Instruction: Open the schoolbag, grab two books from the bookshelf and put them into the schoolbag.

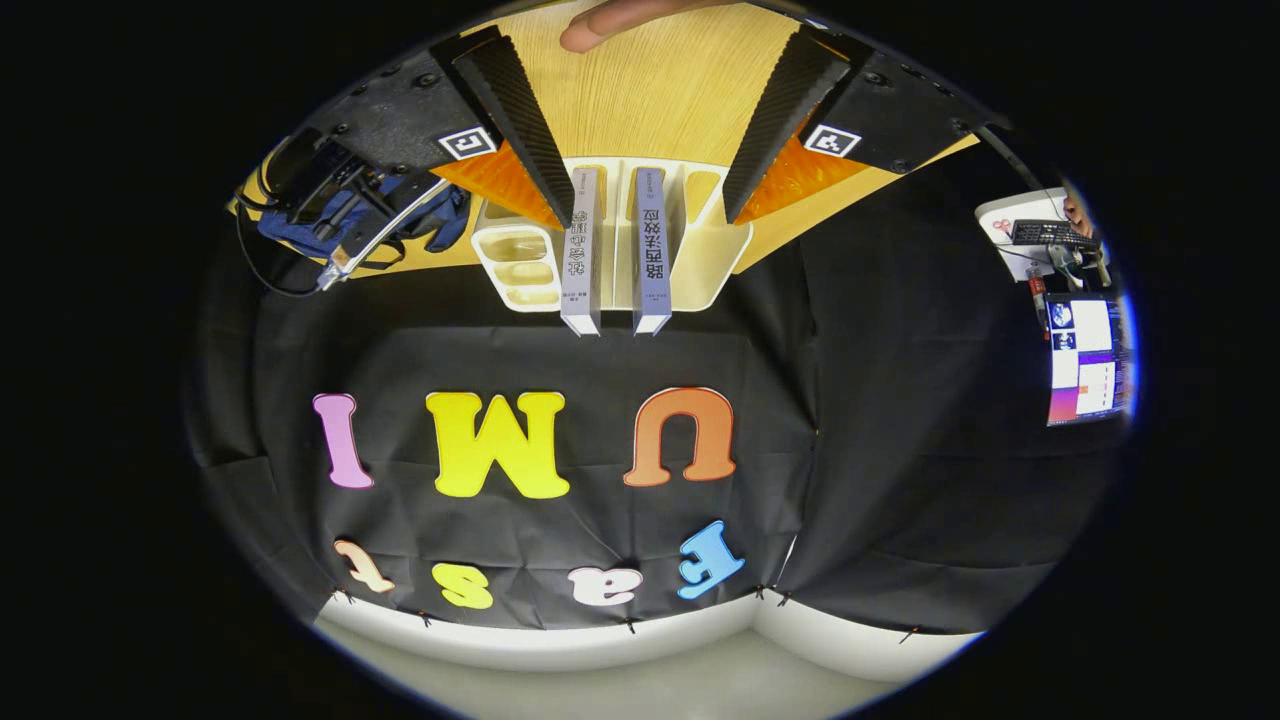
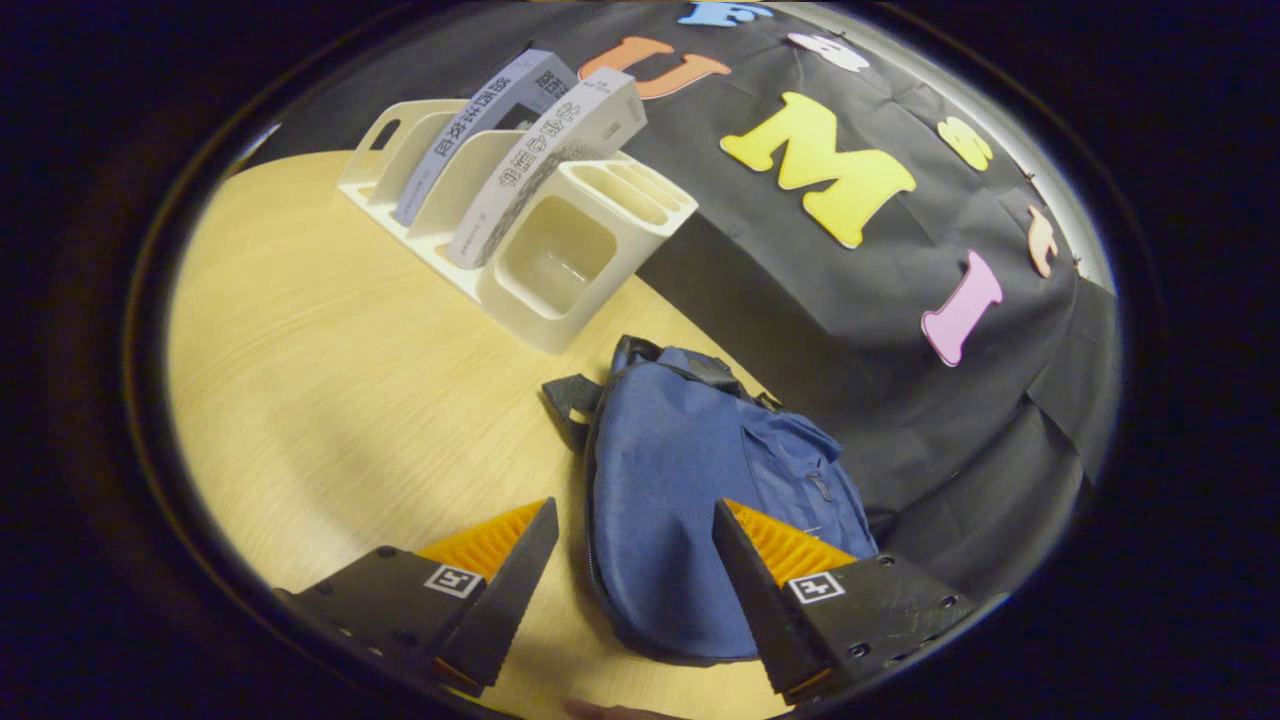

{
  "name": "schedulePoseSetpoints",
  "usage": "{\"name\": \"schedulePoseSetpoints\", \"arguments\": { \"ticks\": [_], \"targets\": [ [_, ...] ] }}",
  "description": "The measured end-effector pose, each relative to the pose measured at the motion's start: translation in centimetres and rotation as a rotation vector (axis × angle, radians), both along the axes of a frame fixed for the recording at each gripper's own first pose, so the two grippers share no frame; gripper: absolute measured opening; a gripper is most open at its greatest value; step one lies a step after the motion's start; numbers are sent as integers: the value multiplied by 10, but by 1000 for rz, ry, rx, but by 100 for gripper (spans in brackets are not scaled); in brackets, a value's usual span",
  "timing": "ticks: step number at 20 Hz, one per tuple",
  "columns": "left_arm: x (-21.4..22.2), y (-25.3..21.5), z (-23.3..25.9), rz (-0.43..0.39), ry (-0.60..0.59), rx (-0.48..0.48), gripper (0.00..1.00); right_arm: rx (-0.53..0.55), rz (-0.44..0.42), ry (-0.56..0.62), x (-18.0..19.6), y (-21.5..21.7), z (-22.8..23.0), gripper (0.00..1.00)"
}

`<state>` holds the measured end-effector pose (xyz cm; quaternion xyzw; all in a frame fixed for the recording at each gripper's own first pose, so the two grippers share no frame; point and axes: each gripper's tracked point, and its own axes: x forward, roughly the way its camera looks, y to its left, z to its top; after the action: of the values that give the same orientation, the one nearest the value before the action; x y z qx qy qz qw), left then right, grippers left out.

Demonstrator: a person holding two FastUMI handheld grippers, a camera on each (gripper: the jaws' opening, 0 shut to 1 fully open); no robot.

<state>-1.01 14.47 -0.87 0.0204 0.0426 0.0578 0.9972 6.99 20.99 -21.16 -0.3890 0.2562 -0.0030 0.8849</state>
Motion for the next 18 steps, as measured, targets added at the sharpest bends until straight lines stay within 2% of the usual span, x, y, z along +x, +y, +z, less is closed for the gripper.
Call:
{"name": "schedulePoseSetpoints", "arguments": {
  "ticks": [1, 4, 8, 9, 10, 13, 15, 16, 17, 18],
  "targets": [
    [1, 2, -2, 7, 1, -6, 95, -28, -14, -4, 4, -6, 2, 95],
    [2, -3, -7, -4, 23, -15, 95, -91, -34, 6, 5, -20, 5, 94],
    [4, 1, -9, 7, 33, -18, 95, -55, -53, -16, 5, -28, 23, 93],
    [5, 2, -11, 10, 37, -21, 95, -37, -57, -19, 7, -27, 24, 99],
    [4, 2, -12, 10, 42, -22, 95, -23, -60, -20, 10, -28, 24, 99],
    [3, 0, -10, 9, 38, -18, 96, -35, -79, -59, 24, -28, 29, 84],
    [5, -2, -11, 7, 40, -8, 95, -25, -89, -63, 33, -25, 25, 87],
    [5, -3, -12, 6, 43, -4, 95, -10, -99, -57, 37, -25, 23, 78],
    [4, -4, -13, 3, 45, -3, 95, 6, -98, -55, 41, -23, 21, 78],
    [5, -5, -14, 0, 48, -2, 100, 17, -102, -62, 44, -23, 23, 69]
  ]
}}
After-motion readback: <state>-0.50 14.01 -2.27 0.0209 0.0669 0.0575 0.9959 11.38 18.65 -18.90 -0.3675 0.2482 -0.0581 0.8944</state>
